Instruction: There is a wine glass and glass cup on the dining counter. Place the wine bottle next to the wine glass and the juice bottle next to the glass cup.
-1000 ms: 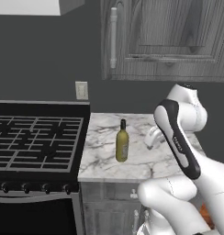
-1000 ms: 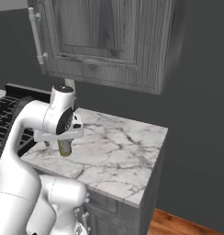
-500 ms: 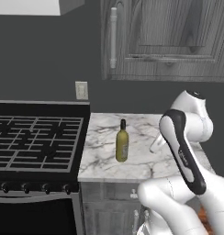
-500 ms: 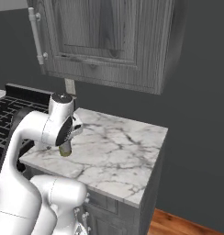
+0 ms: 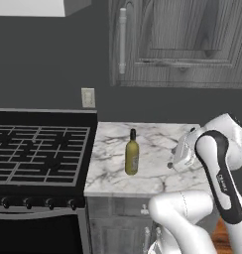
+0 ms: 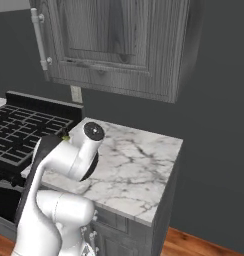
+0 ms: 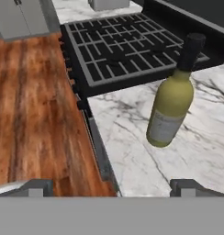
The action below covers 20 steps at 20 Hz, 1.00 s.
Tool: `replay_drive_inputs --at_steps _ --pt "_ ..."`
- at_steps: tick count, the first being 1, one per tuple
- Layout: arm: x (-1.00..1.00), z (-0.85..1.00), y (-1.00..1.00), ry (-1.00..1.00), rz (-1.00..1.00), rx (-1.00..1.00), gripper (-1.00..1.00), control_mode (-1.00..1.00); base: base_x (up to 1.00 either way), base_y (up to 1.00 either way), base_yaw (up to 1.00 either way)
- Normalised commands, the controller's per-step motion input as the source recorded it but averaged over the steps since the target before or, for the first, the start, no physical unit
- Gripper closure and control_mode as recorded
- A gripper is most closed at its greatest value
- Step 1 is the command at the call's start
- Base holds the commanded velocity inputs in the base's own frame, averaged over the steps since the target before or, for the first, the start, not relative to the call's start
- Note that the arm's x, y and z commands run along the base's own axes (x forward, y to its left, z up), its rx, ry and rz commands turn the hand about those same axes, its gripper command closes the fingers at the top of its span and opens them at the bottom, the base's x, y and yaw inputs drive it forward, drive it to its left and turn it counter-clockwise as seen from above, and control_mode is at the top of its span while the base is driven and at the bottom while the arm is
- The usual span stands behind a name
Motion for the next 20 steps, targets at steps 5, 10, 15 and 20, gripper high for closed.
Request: replay_drive_inputs --at_steps 5,10,15,20 --pt "0.19 -0.07 -0.19 -0.06 0.09 0.28 -1.0 -1.0 0.0 0.0 0.0" --pt "0.35 -0.09 -0.01 -0.07 0.04 0.19 -1.0 -1.0 0.0 0.0 0.0" --pt "0.38 -0.06 0.0 -0.06 0.01 0.12 -1.0 -1.0 0.0 0.0 0.0" --pt "0.45 -0.02 0.0 0.0 0.0 0.12 -1.0 -1.0 0.0 0.0 0.0"
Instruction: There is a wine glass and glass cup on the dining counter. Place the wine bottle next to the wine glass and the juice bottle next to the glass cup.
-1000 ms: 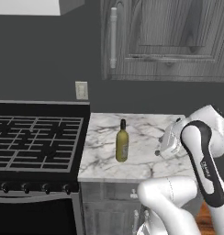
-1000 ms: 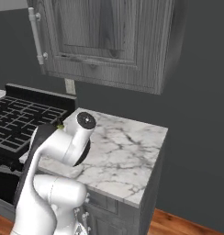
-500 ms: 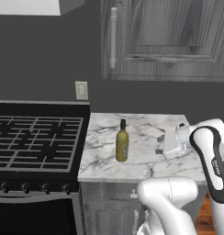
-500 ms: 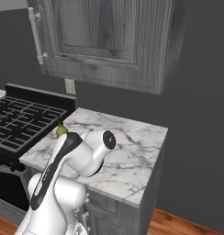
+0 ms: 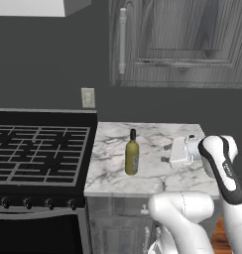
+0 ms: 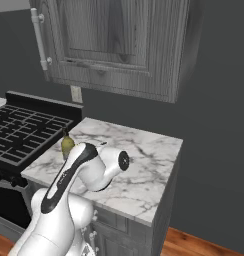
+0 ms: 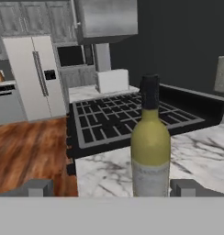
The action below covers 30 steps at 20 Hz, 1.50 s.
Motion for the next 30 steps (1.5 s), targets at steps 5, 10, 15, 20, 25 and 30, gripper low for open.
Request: replay_drive_inputs --at_steps 5,10,15,20,25,30 --pt "0.4 -0.03 0.06 0.0 0.01 0.07 -1.0 -1.0 0.0 0.0 0.0" --pt "0.33 -0.05 0.07 0.0 0.01 0.01 -1.0 -1.0 0.0 0.0 0.0" --pt "0.31 -0.03 0.05 0.03 0.02 0.0 -1.0 -1.0 0.0 0.0 0.0" --pt "0.22 -0.05 0.11 0.05 0.03 0.0 -1.0 -1.0 0.0 0.0 0.0" --pt "0.16 -0.16 0.21 0.01 0.06 0.0 -1.0 -1.0 0.0 0.0 0.0" --pt "0.03 -0.06 0.17 0.0 0.06 0.0 -1.0 -1.0 0.0 0.0 0.0"
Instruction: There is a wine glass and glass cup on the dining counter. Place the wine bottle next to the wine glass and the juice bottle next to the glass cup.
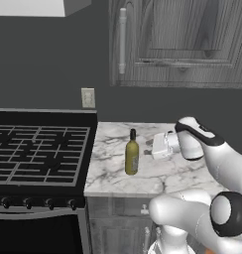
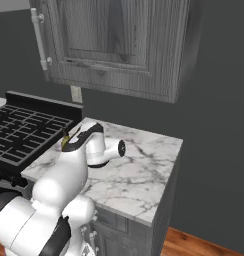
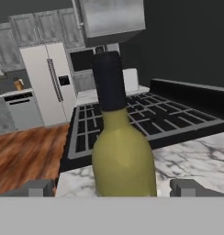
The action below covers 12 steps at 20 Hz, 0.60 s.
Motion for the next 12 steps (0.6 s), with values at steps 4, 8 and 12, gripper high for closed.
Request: replay_drive_inputs --at_steps 4,8,12 --pt "0.1 -0.05 0.1 0.0 0.04 0.0 -1.0 -1.0 0.0 0.0 0.0" --pt "0.15 -0.08 0.15 0.0 0.02 0.0 -1.0 -1.0 0.0 0.0 0.0" --pt "0.13 -0.08 0.14 0.0 0.01 0.0 -1.0 -1.0 0.0 0.0 0.0"
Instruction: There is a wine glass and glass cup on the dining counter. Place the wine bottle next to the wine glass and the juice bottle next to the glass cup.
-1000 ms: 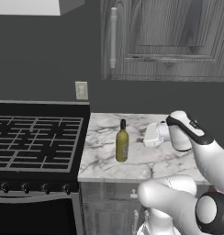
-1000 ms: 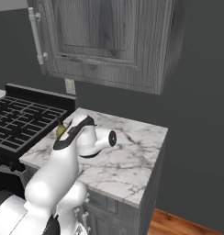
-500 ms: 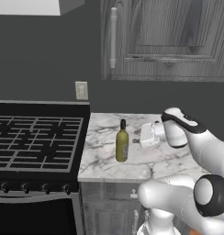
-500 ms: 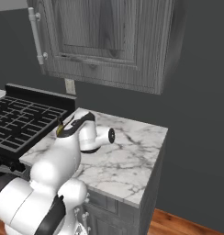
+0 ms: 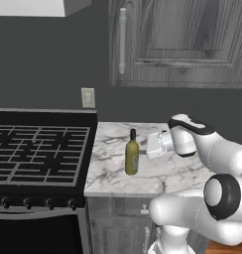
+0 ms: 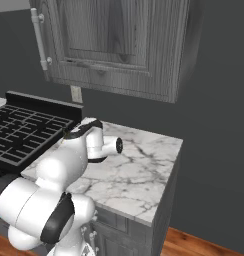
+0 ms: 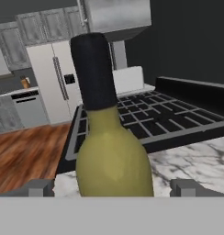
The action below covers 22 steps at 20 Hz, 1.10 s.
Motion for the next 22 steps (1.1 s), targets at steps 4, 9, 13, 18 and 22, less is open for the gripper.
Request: replay_drive_inputs --at_steps 4,9,13,18,22 --pt "0.01 -0.08 0.13 0.0 0.02 0.0 -1.0 -1.0 0.0 0.0 0.0" --pt "0.0 -0.08 0.14 0.0 0.01 0.0 -1.0 -1.0 0.0 0.0 0.0" --pt "0.02 -0.05 0.11 0.0 0.02 0.0 -1.0 -1.0 0.0 0.0 0.0" --pt "0.08 -0.02 0.07 0.0 0.0 0.0 -1.0 -1.0 0.0 0.0 0.0" --pt "0.07 -0.02 0.07 0.0 0.0 0.0 -1.0 -1.0 0.0 0.0 0.0"
